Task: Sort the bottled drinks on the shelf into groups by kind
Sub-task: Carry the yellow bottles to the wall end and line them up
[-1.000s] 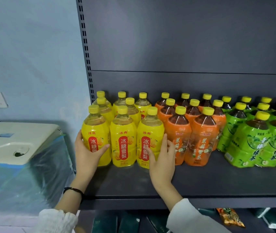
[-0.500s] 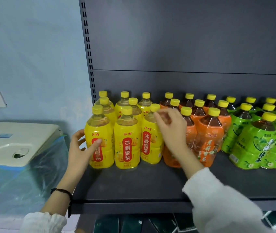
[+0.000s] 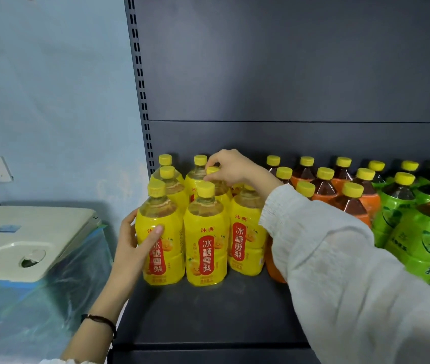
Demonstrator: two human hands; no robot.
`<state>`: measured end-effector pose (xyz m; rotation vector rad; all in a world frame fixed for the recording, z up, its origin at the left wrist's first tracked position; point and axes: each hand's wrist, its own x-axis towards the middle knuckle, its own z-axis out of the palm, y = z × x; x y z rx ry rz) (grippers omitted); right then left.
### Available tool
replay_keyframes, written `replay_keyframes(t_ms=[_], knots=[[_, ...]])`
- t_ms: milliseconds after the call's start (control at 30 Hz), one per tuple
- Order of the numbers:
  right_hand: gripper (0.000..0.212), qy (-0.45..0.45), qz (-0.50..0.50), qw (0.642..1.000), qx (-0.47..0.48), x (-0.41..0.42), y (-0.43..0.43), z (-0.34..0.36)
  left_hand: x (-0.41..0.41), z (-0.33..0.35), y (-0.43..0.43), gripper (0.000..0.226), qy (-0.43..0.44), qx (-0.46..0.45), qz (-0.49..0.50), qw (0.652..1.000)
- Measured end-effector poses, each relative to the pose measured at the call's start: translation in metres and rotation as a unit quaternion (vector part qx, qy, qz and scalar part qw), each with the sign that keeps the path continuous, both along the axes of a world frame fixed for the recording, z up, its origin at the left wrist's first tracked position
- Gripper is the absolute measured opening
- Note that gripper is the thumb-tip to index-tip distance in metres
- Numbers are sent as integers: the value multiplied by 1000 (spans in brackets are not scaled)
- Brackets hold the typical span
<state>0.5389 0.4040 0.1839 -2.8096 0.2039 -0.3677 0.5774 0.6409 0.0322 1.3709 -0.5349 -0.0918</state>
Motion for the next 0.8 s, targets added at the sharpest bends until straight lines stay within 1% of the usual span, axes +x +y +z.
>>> replay_keyframes(t_ms=[200, 333, 400, 467, 500, 567, 600, 633, 667, 700, 767, 800], knots=[[40, 6, 38, 999, 23, 8, 8, 4, 0, -1, 5, 103, 1, -9, 7, 1000], [39, -9, 46, 999, 28, 15, 15, 1, -2, -1, 3, 101, 2, -6, 10, 1000], [41, -24, 48, 995, 82, 8, 15, -1, -4, -2, 3, 99, 1, -6, 9, 1000], [43, -70, 45, 987, 139, -9, 11, 1, -6, -4, 3, 94, -4, -2, 9, 1000], [42, -113, 36, 982, 145, -20, 9, 1, -7, -6, 4, 93, -8, 5, 13, 1000], [37, -213, 3, 968, 135, -46, 4, -4, -4, -10, 6, 93, -15, 27, 29, 999], [35, -253, -19, 959, 128, -60, 2, -9, -3, -12, 8, 93, -12, 35, 31, 999], [36, -272, -44, 954, 118, -72, -1, -15, -1, -12, 9, 94, -4, 37, 26, 999], [39, -264, -71, 957, 99, -83, -3, -23, 0, -12, 10, 98, 4, 39, 13, 999], [45, -226, -99, 967, 68, -91, -5, -30, 1, -11, 10, 105, 11, 41, -5, 999], [59, -114, -134, 984, 9, -97, -10, -41, 2, -9, 8, 115, 10, 50, -33, 998], [63, -81, -134, 988, 5, -97, -12, -43, 2, -8, 7, 116, 9, 51, -40, 998]])
